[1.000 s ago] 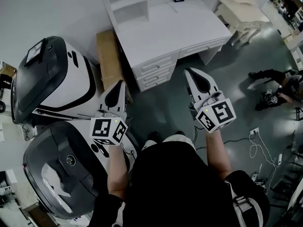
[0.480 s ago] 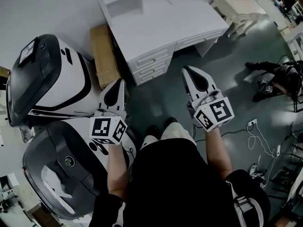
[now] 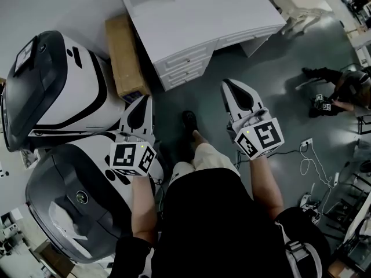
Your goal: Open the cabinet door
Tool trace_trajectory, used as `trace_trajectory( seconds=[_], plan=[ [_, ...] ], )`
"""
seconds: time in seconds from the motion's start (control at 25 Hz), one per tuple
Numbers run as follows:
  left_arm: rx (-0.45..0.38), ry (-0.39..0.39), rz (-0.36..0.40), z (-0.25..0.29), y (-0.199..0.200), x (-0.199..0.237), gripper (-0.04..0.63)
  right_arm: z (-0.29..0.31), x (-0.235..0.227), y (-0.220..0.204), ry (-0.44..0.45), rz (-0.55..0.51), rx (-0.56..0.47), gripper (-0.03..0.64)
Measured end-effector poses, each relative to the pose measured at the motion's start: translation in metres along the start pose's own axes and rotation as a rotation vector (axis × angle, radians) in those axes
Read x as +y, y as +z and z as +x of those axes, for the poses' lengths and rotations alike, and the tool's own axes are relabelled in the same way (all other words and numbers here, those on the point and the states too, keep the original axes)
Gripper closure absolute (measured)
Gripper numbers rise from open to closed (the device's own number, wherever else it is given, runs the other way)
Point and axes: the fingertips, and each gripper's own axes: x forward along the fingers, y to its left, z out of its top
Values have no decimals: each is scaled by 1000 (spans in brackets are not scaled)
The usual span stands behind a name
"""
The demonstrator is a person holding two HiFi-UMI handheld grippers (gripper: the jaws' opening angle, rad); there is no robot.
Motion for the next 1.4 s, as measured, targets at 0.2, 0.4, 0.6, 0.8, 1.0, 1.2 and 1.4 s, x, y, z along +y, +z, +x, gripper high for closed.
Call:
trace_trajectory(
  seconds=[0.2,0.4,0.6,0.8,1.0,1.2,1.4],
  plan=[
    [10,16,-11,17,-5,10,574,24,-7,-12,25,-8,37,598],
    [34,35,-26,44,-9,25,572,57,-23,-31,40,4,90,597],
    [68,44,-30,78,-14,38,573,95,-47,-64,62,17,168,589],
    [107,57,-34,115,-21,50,572,126,-77,-100,72,42,238,588],
    [122,66,-32,142,-23,58,572,153,-96,-125,83,55,281,578],
    [129,95,-37,157,-27,68,573,175,-106,-148,108,62,323,575],
    [131,123,-45,162,-26,76,572,189,-111,-168,123,63,372,568]
  ],
)
